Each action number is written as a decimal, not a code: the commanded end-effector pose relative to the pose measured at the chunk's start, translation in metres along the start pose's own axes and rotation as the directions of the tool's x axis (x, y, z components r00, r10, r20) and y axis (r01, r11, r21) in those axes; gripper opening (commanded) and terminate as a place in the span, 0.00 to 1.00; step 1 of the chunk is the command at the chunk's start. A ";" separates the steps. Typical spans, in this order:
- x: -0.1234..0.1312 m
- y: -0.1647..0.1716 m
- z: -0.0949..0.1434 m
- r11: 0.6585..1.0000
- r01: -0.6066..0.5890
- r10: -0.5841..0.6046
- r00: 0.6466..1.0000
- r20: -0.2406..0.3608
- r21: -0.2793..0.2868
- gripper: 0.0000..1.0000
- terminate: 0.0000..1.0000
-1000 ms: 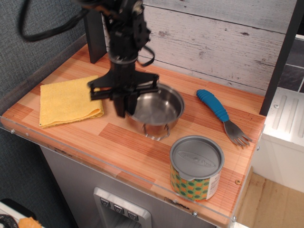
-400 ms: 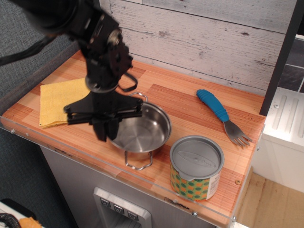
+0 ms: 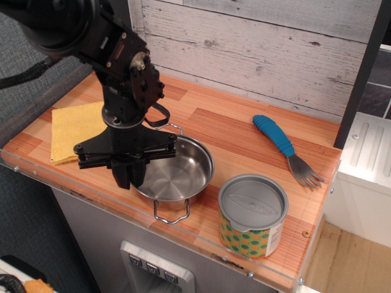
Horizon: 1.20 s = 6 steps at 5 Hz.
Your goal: Place the silver pot near the tin can.
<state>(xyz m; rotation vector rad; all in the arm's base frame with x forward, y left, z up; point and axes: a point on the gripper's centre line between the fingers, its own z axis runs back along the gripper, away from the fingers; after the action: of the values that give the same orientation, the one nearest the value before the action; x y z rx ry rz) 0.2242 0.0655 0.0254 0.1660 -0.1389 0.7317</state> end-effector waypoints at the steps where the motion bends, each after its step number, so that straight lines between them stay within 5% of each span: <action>1: 0.008 0.007 0.004 1.000 0.003 -0.003 1.000 -0.024 0.002 1.00 0.00; 3: 0.015 0.008 0.022 0.999 0.032 -0.031 0.999 -0.025 0.019 1.00 0.00; 5: 0.025 -0.005 0.053 0.976 0.190 -0.190 0.982 -0.002 0.104 1.00 0.00; 6: 0.029 -0.016 0.069 0.960 0.268 -0.272 0.962 0.030 0.083 1.00 0.00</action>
<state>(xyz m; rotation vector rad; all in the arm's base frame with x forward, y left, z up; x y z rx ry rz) 0.2446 0.0561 0.0837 0.2720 -0.0769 0.4588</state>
